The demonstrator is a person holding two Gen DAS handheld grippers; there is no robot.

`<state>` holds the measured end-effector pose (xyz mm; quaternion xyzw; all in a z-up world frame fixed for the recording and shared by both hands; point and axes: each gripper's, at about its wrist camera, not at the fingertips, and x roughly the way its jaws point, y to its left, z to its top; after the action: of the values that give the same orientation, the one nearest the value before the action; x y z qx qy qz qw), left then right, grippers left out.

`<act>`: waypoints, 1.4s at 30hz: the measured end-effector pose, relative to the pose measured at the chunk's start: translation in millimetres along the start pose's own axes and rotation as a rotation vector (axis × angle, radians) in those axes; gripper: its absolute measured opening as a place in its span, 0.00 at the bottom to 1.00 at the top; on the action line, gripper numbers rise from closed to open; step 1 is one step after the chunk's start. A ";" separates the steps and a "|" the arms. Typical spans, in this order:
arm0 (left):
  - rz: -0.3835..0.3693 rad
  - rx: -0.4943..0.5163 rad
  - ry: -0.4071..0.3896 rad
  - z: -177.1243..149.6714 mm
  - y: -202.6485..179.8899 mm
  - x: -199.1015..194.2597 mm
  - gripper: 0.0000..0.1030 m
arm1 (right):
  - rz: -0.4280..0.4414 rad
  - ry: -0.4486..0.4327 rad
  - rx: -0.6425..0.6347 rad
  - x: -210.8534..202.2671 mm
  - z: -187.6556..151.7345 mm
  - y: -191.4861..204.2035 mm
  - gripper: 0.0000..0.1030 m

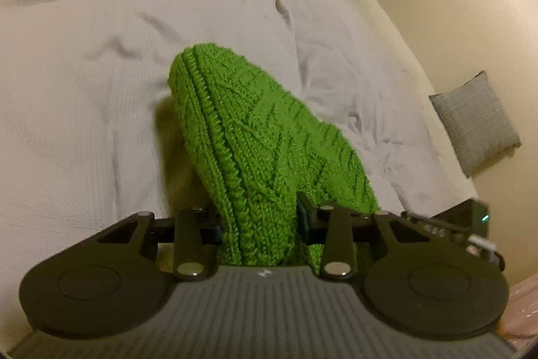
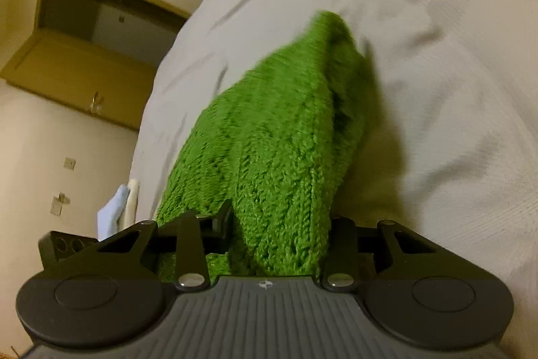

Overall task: Fold clothes
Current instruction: 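Close the left gripper on the vest end while the right gripper grasps it, then carry the held vest with both grippers over to the stack of folded cloths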

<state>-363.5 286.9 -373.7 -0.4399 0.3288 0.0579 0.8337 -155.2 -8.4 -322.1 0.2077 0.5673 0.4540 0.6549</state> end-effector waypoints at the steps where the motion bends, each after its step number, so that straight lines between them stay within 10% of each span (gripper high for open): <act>1: 0.012 -0.008 -0.001 4.1 -6.7 -11.3 0.32 | -0.004 0.012 -0.007 -5.0 1.5 13.8 0.38; 12: 0.173 -0.172 -0.205 24.9 -34.5 -206.5 0.32 | 0.114 0.225 -0.168 0.7 28.2 198.4 0.38; 28: 0.255 -0.177 -0.259 130.1 222.9 -526.7 0.33 | 0.214 0.302 -0.159 252.6 -131.0 475.9 0.38; 42: 0.219 -0.120 -0.217 283.7 391.4 -588.0 0.33 | 0.152 0.220 -0.152 456.0 -149.4 602.2 0.38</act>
<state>-830.3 856.4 -181.0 -0.4415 0.2787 0.2149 0.8253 -535.9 635.9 -141.2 0.1488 0.5822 0.5641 0.5664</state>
